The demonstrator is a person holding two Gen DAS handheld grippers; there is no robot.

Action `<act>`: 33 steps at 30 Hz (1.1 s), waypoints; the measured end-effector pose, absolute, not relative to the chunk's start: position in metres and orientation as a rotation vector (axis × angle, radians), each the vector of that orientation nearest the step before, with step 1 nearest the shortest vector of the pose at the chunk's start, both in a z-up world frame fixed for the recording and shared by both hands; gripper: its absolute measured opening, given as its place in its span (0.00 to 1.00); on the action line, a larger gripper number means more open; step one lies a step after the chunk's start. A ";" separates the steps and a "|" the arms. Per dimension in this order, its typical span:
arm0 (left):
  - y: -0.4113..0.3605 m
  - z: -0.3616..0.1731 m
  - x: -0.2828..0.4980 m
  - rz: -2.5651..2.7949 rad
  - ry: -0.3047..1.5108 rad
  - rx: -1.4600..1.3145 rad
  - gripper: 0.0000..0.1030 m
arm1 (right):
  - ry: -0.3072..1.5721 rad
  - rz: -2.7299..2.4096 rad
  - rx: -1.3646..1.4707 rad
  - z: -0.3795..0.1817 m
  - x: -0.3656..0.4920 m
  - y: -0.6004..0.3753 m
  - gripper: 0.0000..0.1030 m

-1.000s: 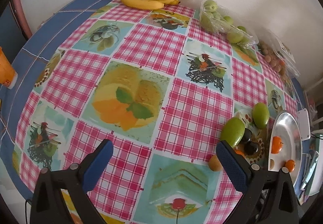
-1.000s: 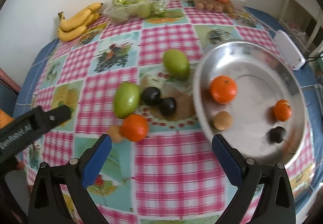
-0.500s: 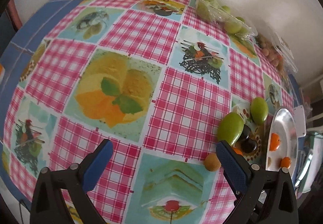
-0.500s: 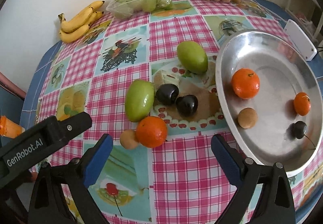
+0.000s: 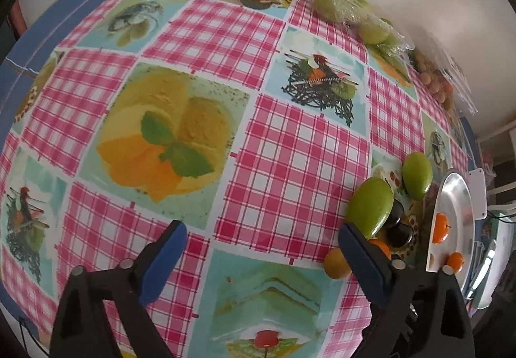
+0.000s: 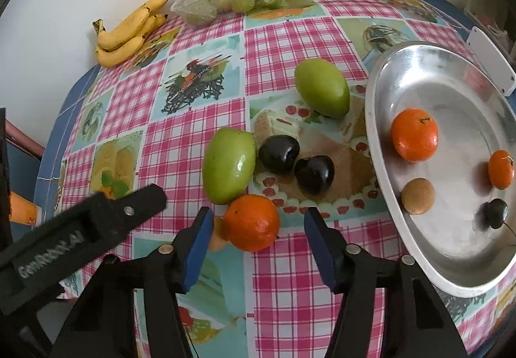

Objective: Organize fruits
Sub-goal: 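Grasp a small brown kiwi with the left gripper while the right gripper grasps a tangerine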

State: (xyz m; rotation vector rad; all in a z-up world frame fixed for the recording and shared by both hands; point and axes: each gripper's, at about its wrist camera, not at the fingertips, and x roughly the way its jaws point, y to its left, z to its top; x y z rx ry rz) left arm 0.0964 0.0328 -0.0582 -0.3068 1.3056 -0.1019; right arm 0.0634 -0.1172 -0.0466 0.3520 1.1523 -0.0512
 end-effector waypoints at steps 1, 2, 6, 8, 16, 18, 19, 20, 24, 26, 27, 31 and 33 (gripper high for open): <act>0.033 -0.059 0.097 -0.104 1.307 -0.310 0.89 | 1.151 -0.047 0.356 -0.047 0.064 -0.117 0.45; 0.032 -0.059 0.097 -0.103 1.309 -0.310 0.89 | 1.152 -0.044 0.358 -0.047 0.065 -0.117 0.42; 0.031 -0.059 0.098 -0.110 1.313 -0.317 0.85 | 1.156 -0.033 0.368 -0.049 0.066 -0.117 0.37; 0.028 -0.058 0.098 -0.119 1.313 -0.319 0.84 | 1.157 -0.032 0.378 -0.050 0.066 -0.118 0.36; 0.015 -0.056 0.095 -0.164 1.325 -0.305 0.79 | 1.172 -0.057 0.398 -0.047 0.061 -0.131 0.36; 0.012 -0.056 0.094 -0.176 1.330 -0.297 0.77 | 1.180 -0.065 0.398 -0.047 0.059 -0.135 0.36; 0.010 -0.056 0.094 -0.180 1.331 -0.294 0.75 | 1.182 -0.068 0.402 -0.046 0.058 -0.136 0.36; 0.009 -0.056 0.093 -0.182 1.334 -0.289 0.75 | 1.185 -0.070 0.405 -0.046 0.057 -0.138 0.36; 0.001 -0.056 0.091 -0.198 1.346 -0.276 0.64 | 1.192 -0.083 0.405 -0.043 0.052 -0.145 0.36; -0.002 -0.056 0.090 -0.200 1.353 -0.266 0.62 | 1.197 -0.086 0.409 -0.043 0.049 -0.147 0.36; -0.003 -0.057 0.089 -0.203 1.357 -0.266 0.61 | 1.200 -0.085 0.412 -0.043 0.048 -0.148 0.36; -0.008 -0.060 0.087 -0.221 1.374 -0.293 0.53 | 1.209 -0.087 0.402 -0.042 0.045 -0.149 0.36; -0.010 -0.061 0.086 -0.225 1.380 -0.299 0.51 | 1.214 -0.089 0.400 -0.042 0.044 -0.150 0.36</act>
